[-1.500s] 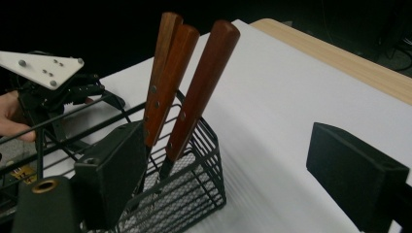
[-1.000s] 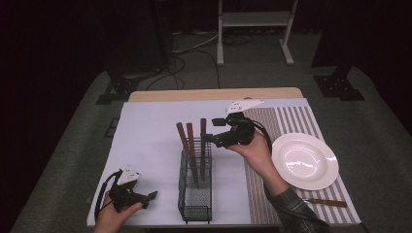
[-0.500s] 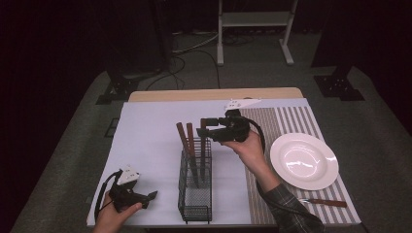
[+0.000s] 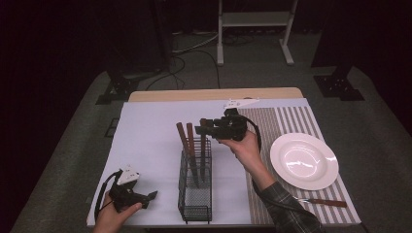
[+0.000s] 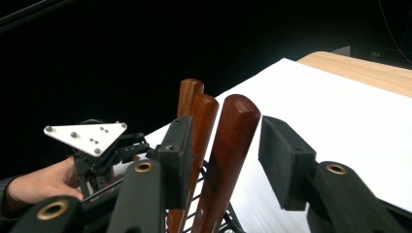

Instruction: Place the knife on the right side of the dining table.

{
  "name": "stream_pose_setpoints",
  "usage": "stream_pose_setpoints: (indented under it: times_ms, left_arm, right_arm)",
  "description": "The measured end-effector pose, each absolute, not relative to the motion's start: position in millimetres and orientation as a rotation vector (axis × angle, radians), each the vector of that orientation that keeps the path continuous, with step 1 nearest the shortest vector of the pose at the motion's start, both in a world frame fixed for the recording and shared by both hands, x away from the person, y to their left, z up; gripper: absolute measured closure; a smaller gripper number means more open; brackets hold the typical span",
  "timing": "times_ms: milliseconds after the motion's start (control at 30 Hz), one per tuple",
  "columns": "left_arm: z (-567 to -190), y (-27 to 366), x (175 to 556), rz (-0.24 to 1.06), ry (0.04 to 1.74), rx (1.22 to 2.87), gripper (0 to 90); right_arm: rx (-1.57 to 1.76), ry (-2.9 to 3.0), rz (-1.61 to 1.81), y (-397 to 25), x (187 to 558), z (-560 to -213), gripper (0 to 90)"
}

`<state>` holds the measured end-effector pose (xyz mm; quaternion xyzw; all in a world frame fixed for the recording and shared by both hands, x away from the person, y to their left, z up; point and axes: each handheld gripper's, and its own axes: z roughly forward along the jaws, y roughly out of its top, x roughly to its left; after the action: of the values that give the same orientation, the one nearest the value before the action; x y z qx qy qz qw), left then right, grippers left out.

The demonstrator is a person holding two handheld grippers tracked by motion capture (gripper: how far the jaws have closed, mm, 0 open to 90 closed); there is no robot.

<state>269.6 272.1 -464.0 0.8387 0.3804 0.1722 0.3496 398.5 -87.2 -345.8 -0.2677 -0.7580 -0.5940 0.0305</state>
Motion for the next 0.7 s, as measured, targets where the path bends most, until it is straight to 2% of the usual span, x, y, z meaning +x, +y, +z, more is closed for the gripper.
stream_pose_setpoints:
  times_ms: [533, 700]
  left_arm:
    - [-464.0, 272.2, 269.6, 0.446, 0.986, 2.173, 0.0]
    - [-464.0, 272.2, 269.6, 0.446, 0.986, 2.173, 0.0]
  right_arm:
    - [-0.792, -2.314, -1.821, -88.0, 400.9, -346.9, 73.2]
    - [-0.782, -2.307, -1.817, -88.4, 399.9, -346.0, 75.5]
